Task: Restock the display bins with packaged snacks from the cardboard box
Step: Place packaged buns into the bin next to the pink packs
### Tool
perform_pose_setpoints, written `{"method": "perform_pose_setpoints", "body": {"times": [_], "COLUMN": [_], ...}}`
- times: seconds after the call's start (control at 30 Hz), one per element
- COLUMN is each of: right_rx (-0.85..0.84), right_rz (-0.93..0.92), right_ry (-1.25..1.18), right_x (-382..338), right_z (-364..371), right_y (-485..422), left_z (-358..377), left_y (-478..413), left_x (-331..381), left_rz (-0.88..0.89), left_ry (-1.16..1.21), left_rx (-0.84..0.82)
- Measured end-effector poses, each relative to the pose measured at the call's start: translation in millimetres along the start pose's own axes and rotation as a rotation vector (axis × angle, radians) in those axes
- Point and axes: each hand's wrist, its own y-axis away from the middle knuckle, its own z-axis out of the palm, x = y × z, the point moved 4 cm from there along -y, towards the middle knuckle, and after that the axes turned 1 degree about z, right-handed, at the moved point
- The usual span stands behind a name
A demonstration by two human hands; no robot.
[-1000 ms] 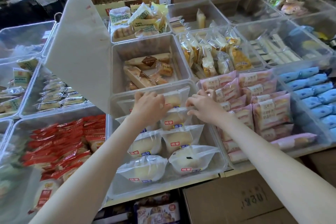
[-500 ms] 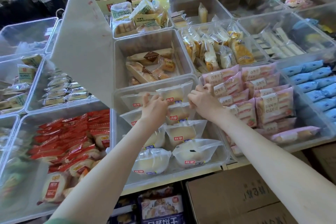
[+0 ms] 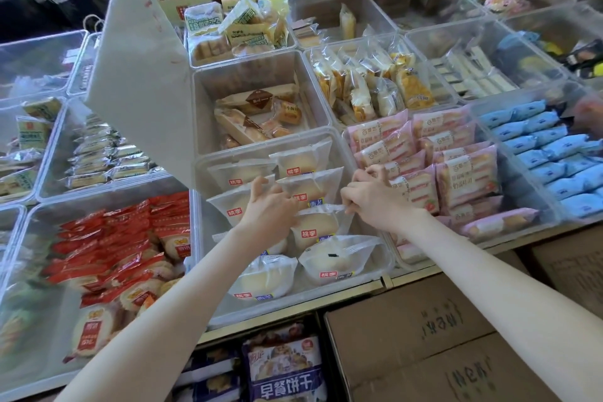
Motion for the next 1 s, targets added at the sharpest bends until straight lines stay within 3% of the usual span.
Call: {"method": "perform_pose_setpoints", "body": {"times": [0.1, 0.27, 0.4, 0.47, 0.57, 0.7, 0.77, 0.9, 1.0], "right_rx": [0.105, -0.007, -0.062, -0.186, -0.418, -0.19, -0.087, -0.061, -0.204], "right_rz": [-0.038, 0.02, 0.051, 0.066, 0.072, -0.129, -0.147, -0.107, 0.014], "right_ry": [0.063, 0.127, 0.014, -0.05, 0.085, 0.262, 0.252, 0.272, 0.265], "right_x": [-4, -7, -13, -14, -13, -27, -32, -43, -41], "right_z": [-8, -5, -20, -25, -11, -5, -8, -3, -1], "right_y": [-2, 2, 18, 36, 57, 58, 58, 64, 63], "left_z": [-3, 5, -8, -10, -7, 5, 9, 20, 22], "left_y": [-2, 0, 15, 29, 44, 45, 44, 45, 48], "left_x": [5, 14, 17, 26, 40, 42, 42, 44, 51], "left_rz": [-0.045, -0.066, -0.099, 0.016, 0.148, 0.155, 0.137, 0.103, 0.06], "left_ry": [0.048, -0.002, -0.027, 0.102, 0.057, -0.058, -0.052, -0.042, -0.033], "left_rx": [0.062, 0.037, 0.304, 0.264, 0.087, 0.034, 0.004, -0.014, 0.036]}}
